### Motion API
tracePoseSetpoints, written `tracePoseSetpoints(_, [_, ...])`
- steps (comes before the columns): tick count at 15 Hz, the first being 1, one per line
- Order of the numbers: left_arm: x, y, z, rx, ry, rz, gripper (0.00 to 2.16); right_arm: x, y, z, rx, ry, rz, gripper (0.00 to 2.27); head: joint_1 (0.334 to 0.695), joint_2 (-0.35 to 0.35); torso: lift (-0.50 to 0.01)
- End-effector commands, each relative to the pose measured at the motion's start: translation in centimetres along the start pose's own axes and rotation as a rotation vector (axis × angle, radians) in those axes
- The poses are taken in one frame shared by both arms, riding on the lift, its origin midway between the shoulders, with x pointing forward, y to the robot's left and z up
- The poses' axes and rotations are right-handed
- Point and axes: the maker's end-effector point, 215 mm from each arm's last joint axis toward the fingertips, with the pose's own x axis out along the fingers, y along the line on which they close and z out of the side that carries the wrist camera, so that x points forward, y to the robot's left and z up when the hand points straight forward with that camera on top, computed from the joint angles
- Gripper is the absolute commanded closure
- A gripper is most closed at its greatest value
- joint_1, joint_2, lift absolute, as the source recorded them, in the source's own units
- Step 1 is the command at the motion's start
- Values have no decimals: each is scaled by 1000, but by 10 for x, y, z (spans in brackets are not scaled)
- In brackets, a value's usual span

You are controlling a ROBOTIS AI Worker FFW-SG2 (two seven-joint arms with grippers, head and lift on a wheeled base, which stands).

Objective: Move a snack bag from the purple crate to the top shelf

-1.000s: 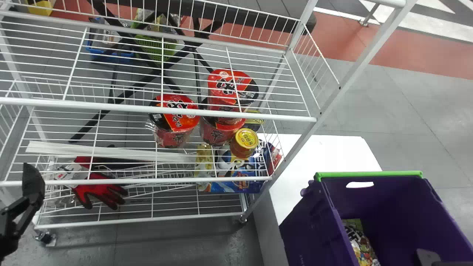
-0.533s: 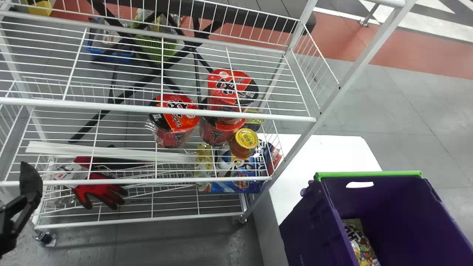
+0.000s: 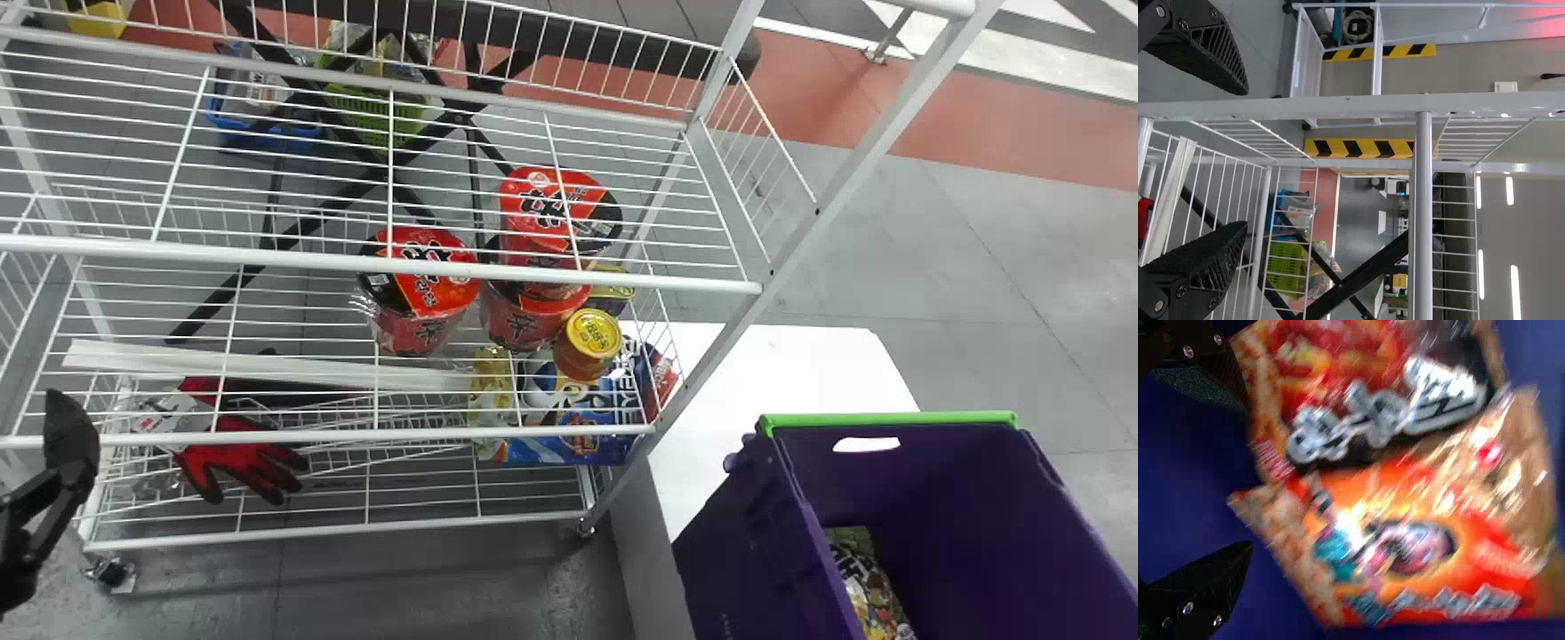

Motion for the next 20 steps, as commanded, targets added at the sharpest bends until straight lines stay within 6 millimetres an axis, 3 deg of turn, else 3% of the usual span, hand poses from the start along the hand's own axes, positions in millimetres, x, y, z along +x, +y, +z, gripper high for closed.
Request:
tracePoseSetpoints(1, [0, 0, 0, 1, 1, 0, 120, 8, 11, 14, -24, -56, 43, 144, 695, -350, -450])
tracePoseSetpoints(8, [0, 1, 0, 5, 0, 0, 120, 28, 31, 27, -93, -122, 76, 147, 695, -350, -450])
tracePoseSetpoints(9, [0, 1, 0, 5, 0, -2, 120, 29, 31, 26, -91, -118, 77, 319, 695, -350, -450])
tracePoseSetpoints(12, [0, 1, -1, 5, 2, 0, 120, 27, 36, 27, -73, -121, 91, 1551, 695, -350, -450])
tracePoseSetpoints(13, [0, 2, -1, 4, 2, 0, 120, 26, 36, 26, -68, -117, 87, 1771, 695, -350, -450])
tracePoseSetpoints(20, [-1, 4, -1, 3, 1, 9, 120, 17, 36, 28, -43, -139, 106, 1774, 695, -350, -450])
